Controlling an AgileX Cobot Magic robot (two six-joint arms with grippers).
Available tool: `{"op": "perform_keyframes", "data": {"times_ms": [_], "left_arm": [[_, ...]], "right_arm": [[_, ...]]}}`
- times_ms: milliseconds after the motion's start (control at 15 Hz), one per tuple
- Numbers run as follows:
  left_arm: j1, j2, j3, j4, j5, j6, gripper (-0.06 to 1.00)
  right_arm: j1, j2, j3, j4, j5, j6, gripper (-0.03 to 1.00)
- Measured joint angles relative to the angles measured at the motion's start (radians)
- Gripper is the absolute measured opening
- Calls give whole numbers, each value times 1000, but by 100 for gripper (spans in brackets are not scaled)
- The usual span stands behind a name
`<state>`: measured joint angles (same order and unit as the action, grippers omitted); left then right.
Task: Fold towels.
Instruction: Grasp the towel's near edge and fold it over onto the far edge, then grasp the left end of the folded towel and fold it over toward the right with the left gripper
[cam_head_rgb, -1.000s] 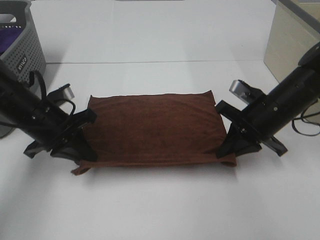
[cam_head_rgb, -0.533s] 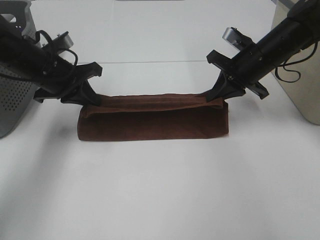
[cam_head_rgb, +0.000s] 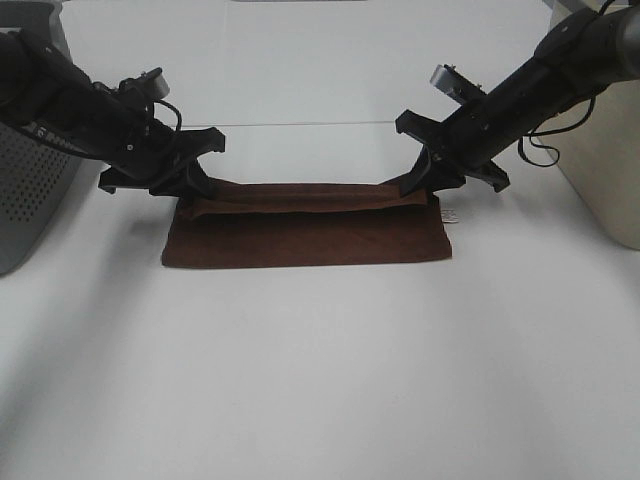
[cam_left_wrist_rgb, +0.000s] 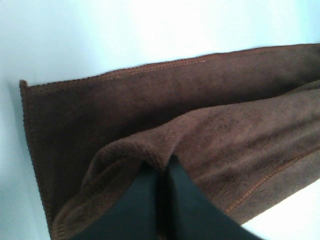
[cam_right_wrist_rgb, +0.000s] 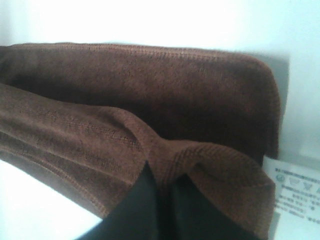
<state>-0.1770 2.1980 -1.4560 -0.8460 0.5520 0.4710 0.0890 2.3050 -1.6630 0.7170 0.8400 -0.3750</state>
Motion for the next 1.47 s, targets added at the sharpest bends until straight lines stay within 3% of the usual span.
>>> {"op": "perform_keyframes", "data": {"times_ms": [133, 267, 333, 467, 600, 733, 1000, 1333, 1467], "left_arm": [[-2, 27, -5, -1, -18, 0, 1], [-13, 41, -5, 3, -48, 0, 5], [-18, 43, -5, 9, -68, 0, 15], [-23, 44, -5, 25, -82, 0, 38], [-27, 44, -5, 28, -82, 0, 58], [-27, 38, -5, 28, -82, 0, 66], [-16, -30, -5, 59, -59, -4, 67], [33, -12, -6, 221, 50, -180, 67], [35, 13, -6, 228, 74, -199, 67]], "right_arm": [[15, 11, 0, -4, -48, 0, 0], [25, 12, 0, -22, -76, -7, 7], [26, 12, 0, -37, -93, -7, 12], [26, 12, 0, -59, -102, -7, 29], [25, 12, 0, -64, -96, -7, 54], [25, 12, 0, -70, -81, -7, 73], [25, -27, 0, -153, 1, 26, 79], [23, -67, 0, -261, 119, 135, 79], [23, -67, 0, -270, 148, 135, 79]]}}
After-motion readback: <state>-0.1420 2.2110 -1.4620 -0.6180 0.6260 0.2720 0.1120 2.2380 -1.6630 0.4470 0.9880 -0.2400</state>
